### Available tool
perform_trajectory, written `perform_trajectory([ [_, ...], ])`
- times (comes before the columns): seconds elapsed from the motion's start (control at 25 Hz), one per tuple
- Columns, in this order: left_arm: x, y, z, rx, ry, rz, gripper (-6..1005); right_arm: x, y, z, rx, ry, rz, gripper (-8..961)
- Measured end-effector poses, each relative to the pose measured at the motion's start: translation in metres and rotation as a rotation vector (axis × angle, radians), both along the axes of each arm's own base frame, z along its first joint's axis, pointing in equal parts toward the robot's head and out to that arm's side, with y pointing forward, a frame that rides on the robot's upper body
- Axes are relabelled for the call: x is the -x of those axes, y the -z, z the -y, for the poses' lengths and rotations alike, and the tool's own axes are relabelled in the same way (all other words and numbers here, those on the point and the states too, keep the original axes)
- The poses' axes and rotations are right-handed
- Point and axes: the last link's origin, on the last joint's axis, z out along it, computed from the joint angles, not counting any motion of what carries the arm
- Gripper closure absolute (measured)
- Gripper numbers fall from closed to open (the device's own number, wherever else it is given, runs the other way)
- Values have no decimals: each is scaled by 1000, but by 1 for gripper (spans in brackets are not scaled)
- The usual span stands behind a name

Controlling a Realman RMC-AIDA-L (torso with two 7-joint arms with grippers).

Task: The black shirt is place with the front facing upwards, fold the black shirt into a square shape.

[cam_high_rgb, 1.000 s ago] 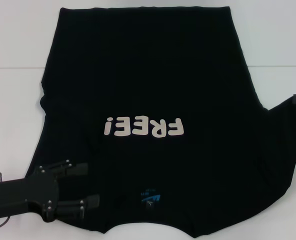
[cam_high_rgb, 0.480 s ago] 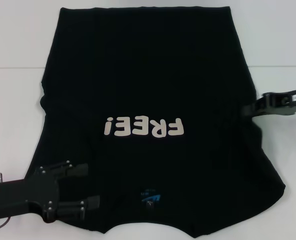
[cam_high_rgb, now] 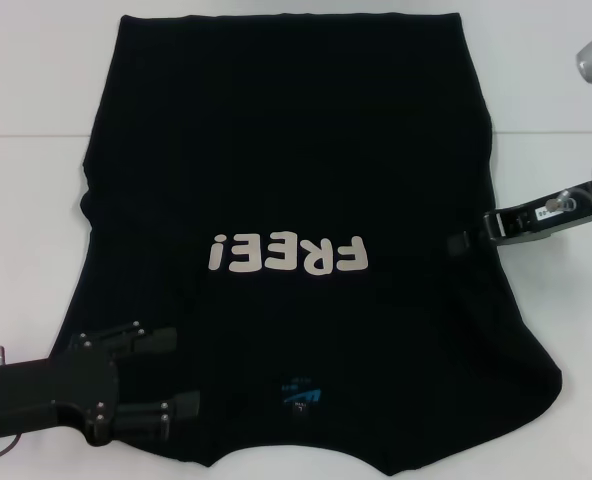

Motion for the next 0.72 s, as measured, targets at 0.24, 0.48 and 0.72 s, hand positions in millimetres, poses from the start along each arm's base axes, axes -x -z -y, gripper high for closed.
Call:
perform_trajectory([
  [0.24,0,0,0,1,0,2,127,9,6,-2,-1,-44,-18,916],
  [0.48,-2,3,0,10,-1,14,127,28,22,3,51,-159,-47,713],
  [0.72,-1,2,-1,8,-20,21,127,5,7,4,-22,-48,-90,317],
])
